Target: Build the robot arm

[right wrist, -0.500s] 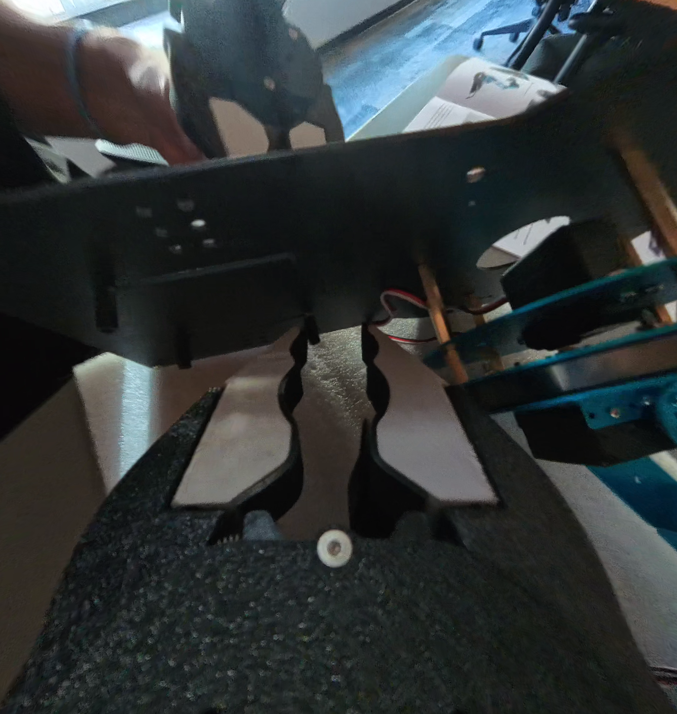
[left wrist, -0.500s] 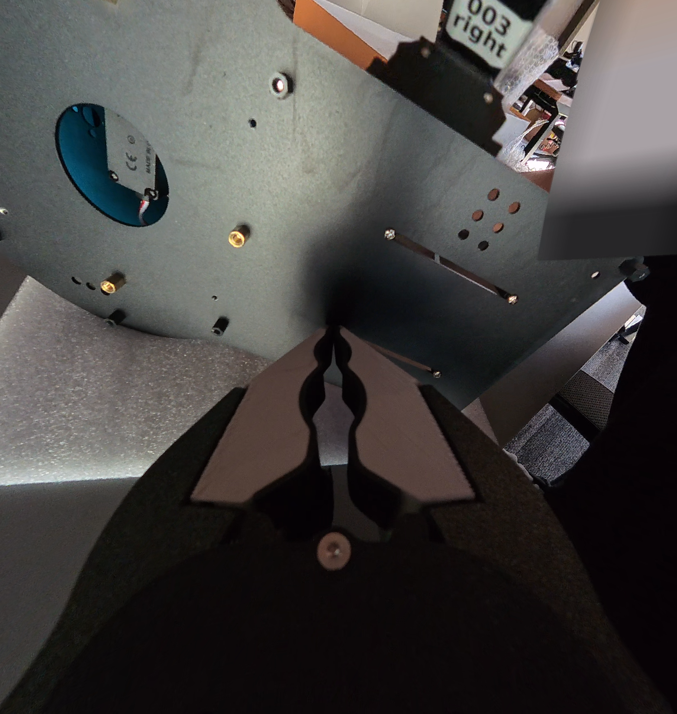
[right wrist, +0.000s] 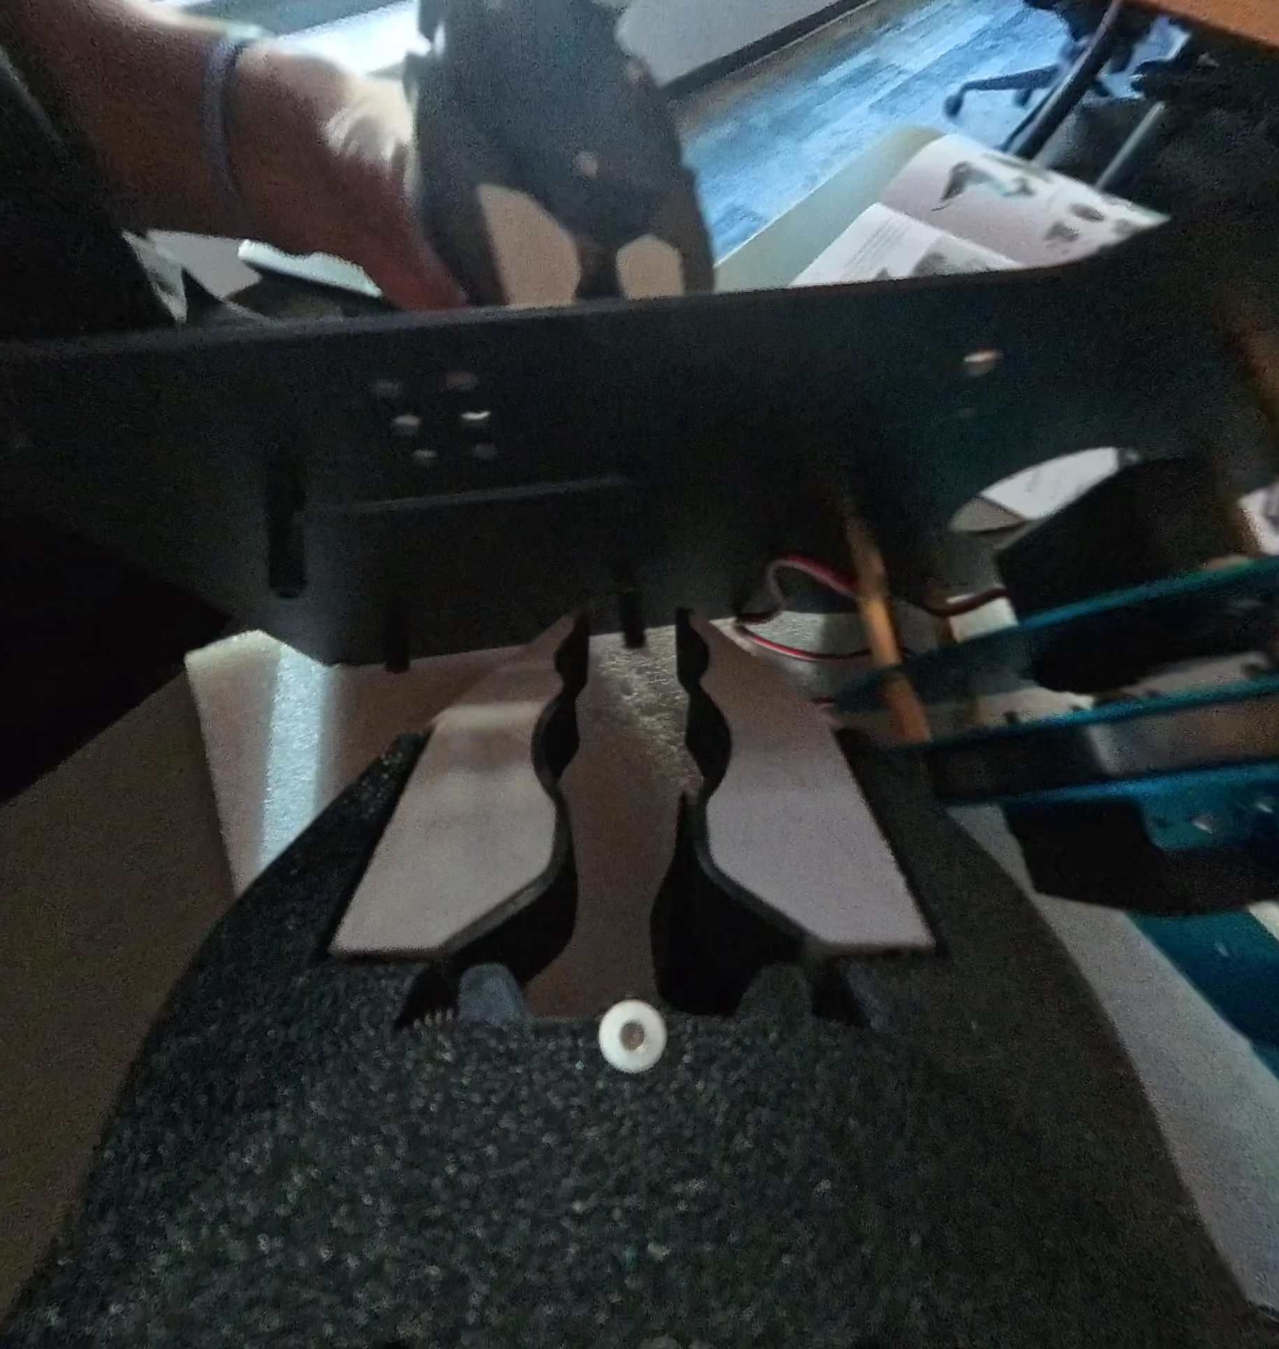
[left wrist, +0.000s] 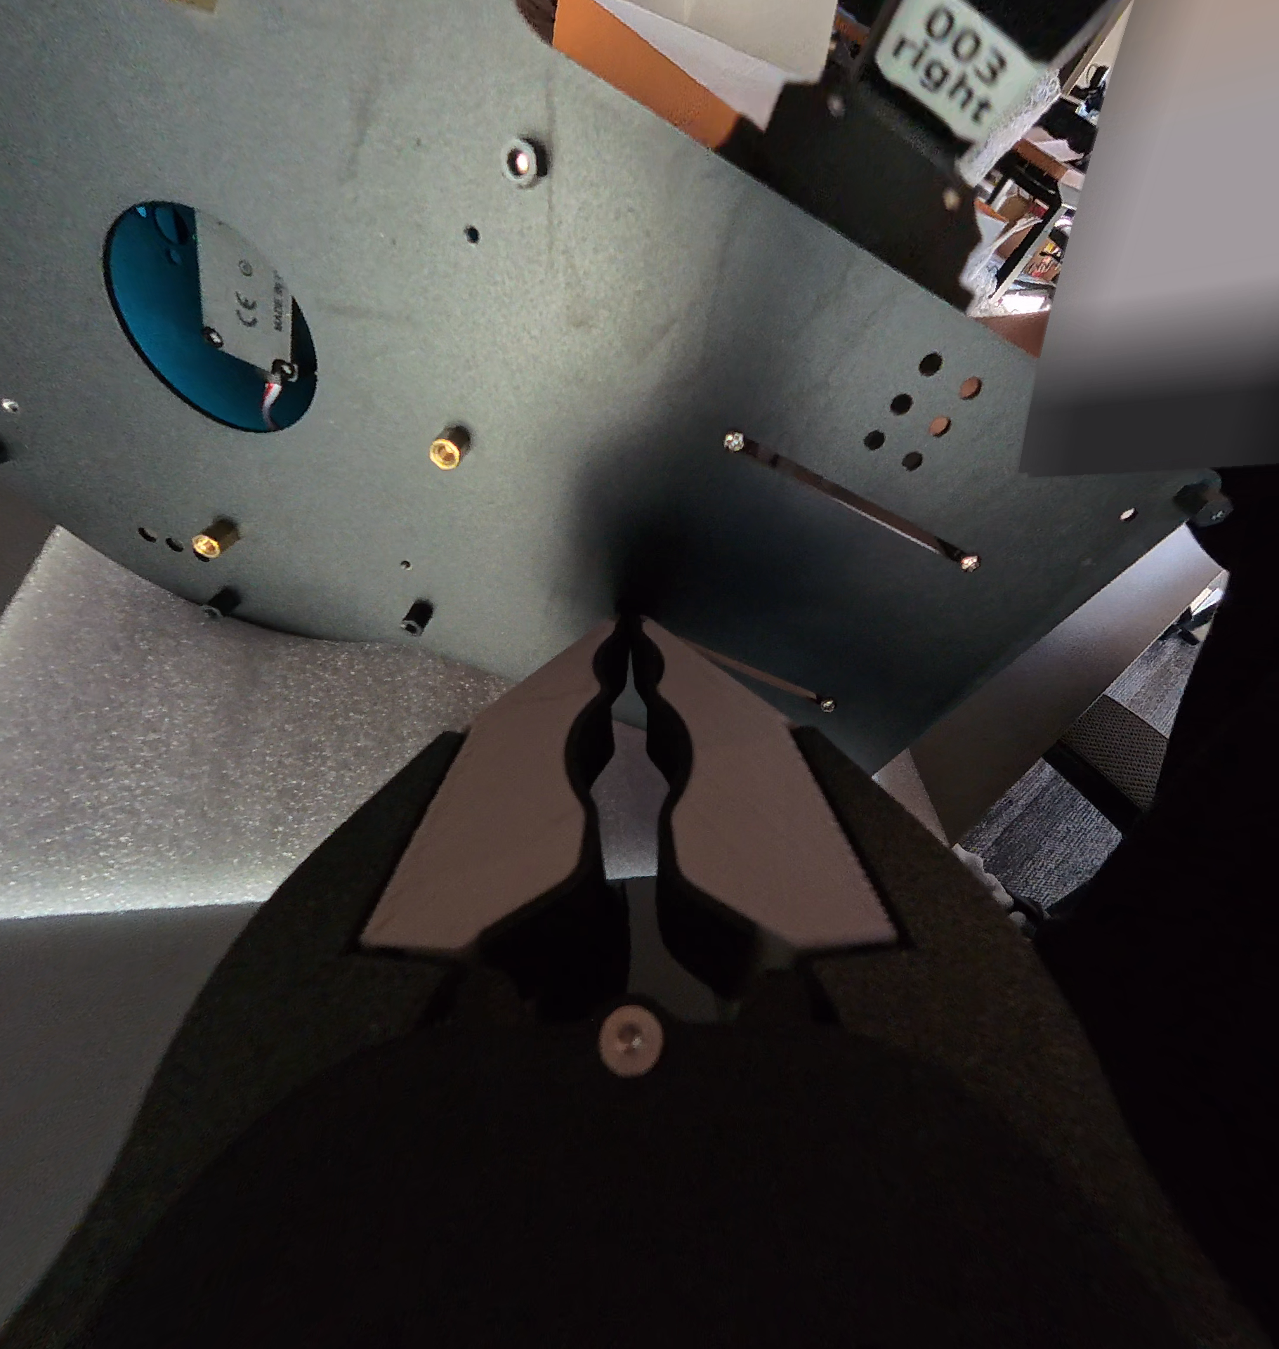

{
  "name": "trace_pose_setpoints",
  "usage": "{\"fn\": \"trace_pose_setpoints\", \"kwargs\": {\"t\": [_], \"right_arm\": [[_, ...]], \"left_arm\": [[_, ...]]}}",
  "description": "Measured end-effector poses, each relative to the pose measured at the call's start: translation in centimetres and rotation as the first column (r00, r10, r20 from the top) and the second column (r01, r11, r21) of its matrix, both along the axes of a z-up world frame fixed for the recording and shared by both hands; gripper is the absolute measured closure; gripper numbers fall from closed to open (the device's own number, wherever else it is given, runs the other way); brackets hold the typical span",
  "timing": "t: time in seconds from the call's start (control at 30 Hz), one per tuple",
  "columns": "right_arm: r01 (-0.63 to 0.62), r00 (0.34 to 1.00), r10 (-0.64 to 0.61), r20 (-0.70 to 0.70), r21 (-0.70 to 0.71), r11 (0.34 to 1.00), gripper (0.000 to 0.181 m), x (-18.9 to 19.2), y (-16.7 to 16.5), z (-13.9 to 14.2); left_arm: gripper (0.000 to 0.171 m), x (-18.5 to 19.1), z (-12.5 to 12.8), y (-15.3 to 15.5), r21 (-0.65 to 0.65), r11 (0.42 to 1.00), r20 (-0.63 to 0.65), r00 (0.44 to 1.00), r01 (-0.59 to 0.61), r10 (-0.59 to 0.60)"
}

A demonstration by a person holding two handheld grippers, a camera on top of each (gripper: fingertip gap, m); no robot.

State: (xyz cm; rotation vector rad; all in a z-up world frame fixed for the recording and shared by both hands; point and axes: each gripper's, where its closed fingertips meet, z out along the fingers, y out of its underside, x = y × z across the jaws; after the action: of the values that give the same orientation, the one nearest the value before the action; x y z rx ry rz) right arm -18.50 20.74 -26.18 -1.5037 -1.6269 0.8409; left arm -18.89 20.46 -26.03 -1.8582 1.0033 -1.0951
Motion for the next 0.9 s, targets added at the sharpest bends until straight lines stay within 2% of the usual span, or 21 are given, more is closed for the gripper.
{"fn": "trace_pose_setpoints", "kwargs": {"t": [0.07,0.13,0.2,0.27,0.3,0.37,0.43,0.53,0.63,0.7,0.83,0.9], "right_arm": [[-0.013,0.999,0.010,0.052,0.070,0.997,0.158,-0.6,-0.7,-1.1],[0.061,0.997,-0.066,0.031,0.136,0.989,0.166,-0.7,0.7,-0.7],[0.073,0.997,-0.073,0.012,0.034,0.997,0.156,-0.4,1.2,-0.2],[0.077,0.997,-0.078,-0.015,-0.035,0.996,0.158,-0.1,1.5,0.3],[0.074,0.997,-0.075,-0.023,-0.016,0.997,0.160,0.0,1.5,0.6],[-0.022,1.000,0.022,-0.004,0.031,0.999,0.159,0.2,-0.3,0.4],[-0.060,0.997,0.053,0.054,0.136,0.989,0.150,0.1,-1.5,-0.5],[-0.040,0.997,0.021,0.074,0.273,0.961,0.153,-0.2,-1.3,-0.7],[-0.039,0.995,0.014,0.095,0.269,0.962,0.149,-0.4,-1.1,-1.2],[-0.049,0.987,0.005,0.159,0.270,0.962,0.141,-0.4,-1.0,-2.7],[-0.043,0.992,0.000,0.129,0.325,0.945,0.152,-0.2,-0.9,-1.1],[-0.055,0.985,-0.003,0.173,0.333,0.941,0.147,-0.4,-0.9,-1.9]], "left_arm": [[0.171,0.0,0.0,0.0,0.002,1.000,-0.003,1.000,0.003,-0.003],[0.171,0.0,0.0,0.0,0.001,1.000,0.000,1.000,0.001,-0.001],[0.171,0.0,0.0,0.0,0.002,1.000,0.003,1.000,-0.001,0.001],[0.171,0.0,0.0,0.0,0.002,1.000,0.005,1.000,-0.002,0.002],[0.171,0.0,0.0,0.0,0.002,1.000,0.005,1.000,-0.002,0.002],[0.171,0.0,0.0,0.0,0.002,1.000,0.003,1.000,0.001,-0.001],[0.171,0.0,0.0,0.0,0.001,1.000,0.002,1.000,0.003,-0.003],[0.171,0.0,0.0,0.0,0.001,1.000,0.000,1.000,0.006,-0.006],[0.171,0.0,0.0,0.1,0.000,1.000,0.001,1.000,0.008,-0.008],[0.171,0.0,0.0,0.1,-0.003,1.000,0.004,1.000,0.008,-0.008],[0.171,0.1,0.0,0.1,0.005,1.000,0.000,1.000,0.009,-0.009],[0.171,0.1,0.0,0.1,0.004,1.000,0.002,1.000,0.007,-0.007]]}}
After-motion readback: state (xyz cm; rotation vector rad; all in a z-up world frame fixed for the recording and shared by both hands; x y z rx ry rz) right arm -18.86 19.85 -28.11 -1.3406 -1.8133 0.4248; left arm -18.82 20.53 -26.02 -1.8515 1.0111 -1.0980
